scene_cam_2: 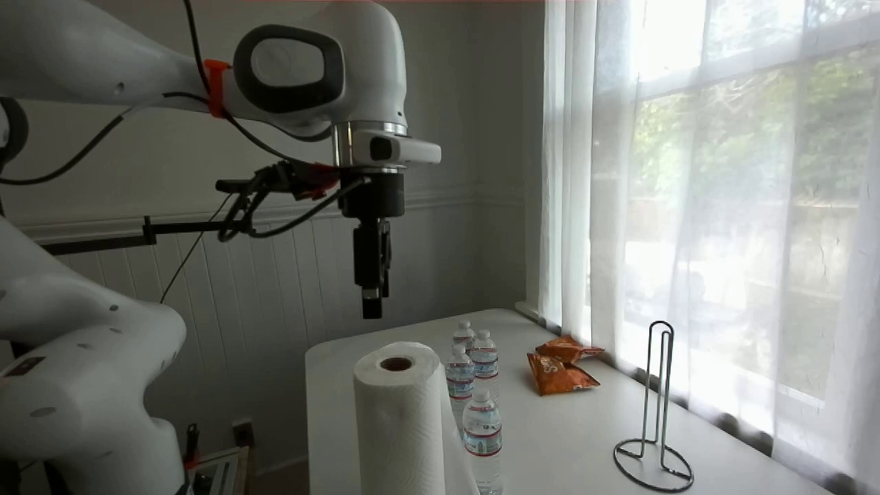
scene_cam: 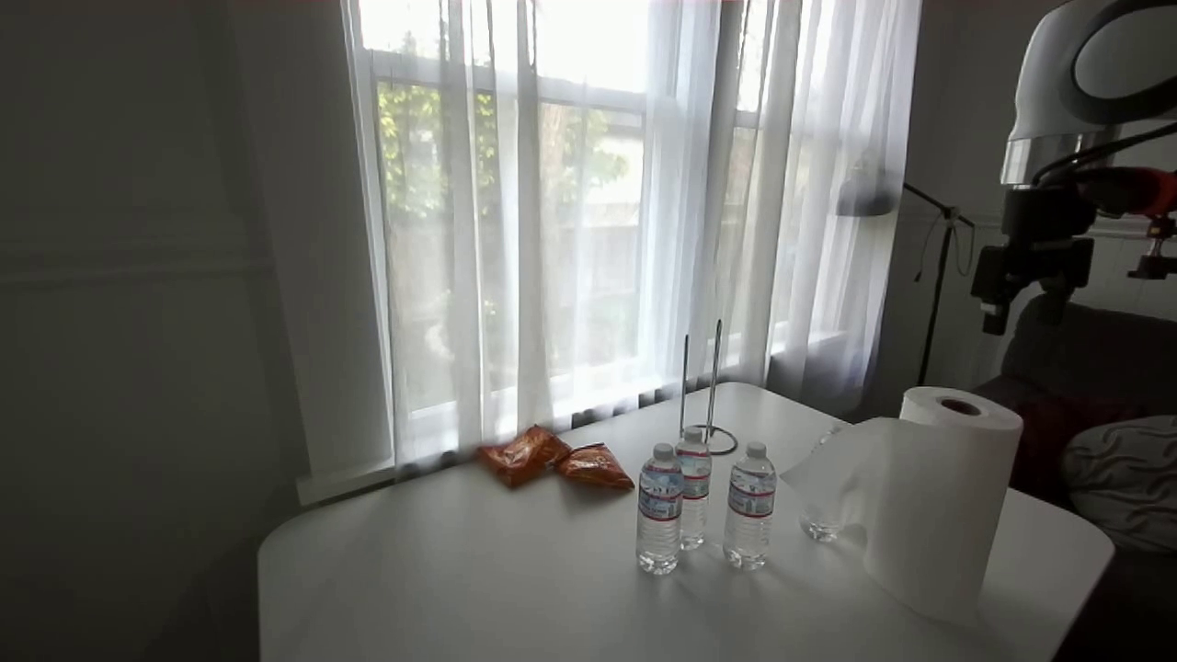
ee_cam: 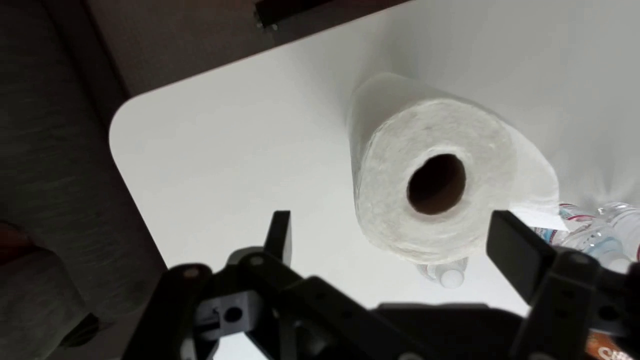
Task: Set the paper towel roll upright
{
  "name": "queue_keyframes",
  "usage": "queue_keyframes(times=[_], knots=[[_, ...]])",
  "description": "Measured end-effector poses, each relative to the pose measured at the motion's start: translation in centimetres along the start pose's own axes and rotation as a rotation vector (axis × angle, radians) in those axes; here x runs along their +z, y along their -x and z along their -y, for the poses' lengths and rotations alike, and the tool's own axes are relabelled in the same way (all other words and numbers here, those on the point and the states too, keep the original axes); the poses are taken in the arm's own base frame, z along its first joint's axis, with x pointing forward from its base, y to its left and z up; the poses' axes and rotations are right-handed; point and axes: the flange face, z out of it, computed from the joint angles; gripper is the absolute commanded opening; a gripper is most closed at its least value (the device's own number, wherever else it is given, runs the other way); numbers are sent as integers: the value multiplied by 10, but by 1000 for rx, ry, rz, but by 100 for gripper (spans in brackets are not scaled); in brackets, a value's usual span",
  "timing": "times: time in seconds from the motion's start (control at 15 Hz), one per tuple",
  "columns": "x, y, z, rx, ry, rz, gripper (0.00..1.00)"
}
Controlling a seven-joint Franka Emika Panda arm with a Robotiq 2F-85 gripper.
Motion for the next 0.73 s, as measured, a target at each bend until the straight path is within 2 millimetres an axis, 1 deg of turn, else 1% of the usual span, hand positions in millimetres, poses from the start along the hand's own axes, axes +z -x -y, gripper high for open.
queue_keyframes(times=[0.2, 0.6, 0.73], knots=[[-20, 5, 16, 13, 24, -3, 100], [-47, 16, 60, -87, 8, -112, 100], [-47, 16, 63, -94, 9, -116, 100]])
